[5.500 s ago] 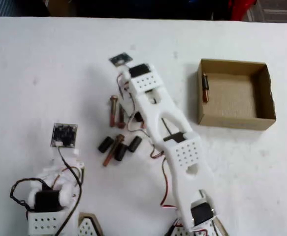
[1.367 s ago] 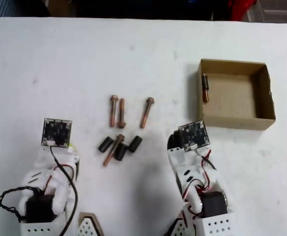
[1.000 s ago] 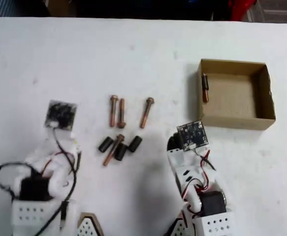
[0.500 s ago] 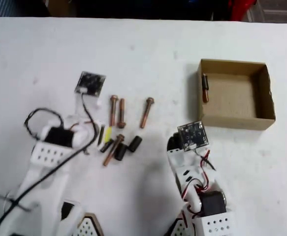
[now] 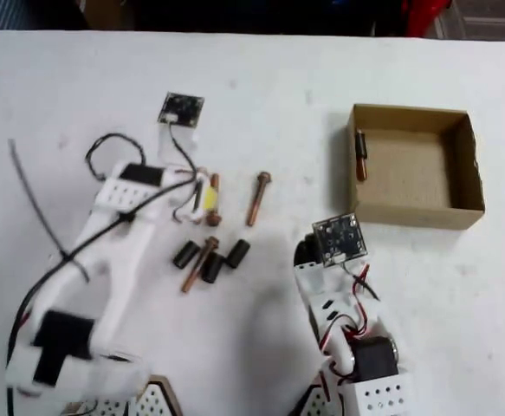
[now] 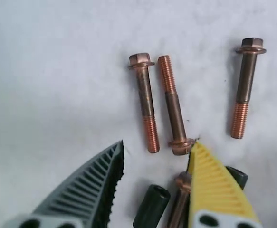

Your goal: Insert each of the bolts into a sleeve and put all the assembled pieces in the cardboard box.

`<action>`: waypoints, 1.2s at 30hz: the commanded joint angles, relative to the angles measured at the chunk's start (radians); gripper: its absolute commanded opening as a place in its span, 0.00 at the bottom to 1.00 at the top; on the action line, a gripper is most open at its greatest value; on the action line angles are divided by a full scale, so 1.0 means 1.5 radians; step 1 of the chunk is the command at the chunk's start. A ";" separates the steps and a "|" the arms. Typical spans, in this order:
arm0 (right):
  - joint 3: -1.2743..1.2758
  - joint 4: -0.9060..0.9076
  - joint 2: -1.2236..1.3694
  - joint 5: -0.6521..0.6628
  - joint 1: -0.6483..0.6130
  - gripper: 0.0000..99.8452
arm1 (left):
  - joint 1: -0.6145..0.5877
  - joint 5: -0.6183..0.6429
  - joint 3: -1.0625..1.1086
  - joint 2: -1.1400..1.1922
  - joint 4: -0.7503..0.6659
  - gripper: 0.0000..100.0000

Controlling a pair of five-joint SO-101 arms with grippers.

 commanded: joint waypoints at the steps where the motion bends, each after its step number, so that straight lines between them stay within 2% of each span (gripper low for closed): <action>1: -0.005 -0.015 -0.006 -0.002 0.007 0.02 | 0.004 0.008 -0.098 0.075 -0.016 0.24; 8: -0.005 -0.015 -0.006 -0.002 0.007 0.02 | 0.003 0.008 -0.199 0.209 -0.015 0.24; 22: -0.004 -0.015 -0.006 -0.002 0.006 0.02 | -0.044 0.009 -0.314 0.349 -0.015 0.24; 36: 0.005 -0.018 -0.006 -0.002 0.002 0.02 | -0.063 0.009 -0.336 0.376 -0.013 0.24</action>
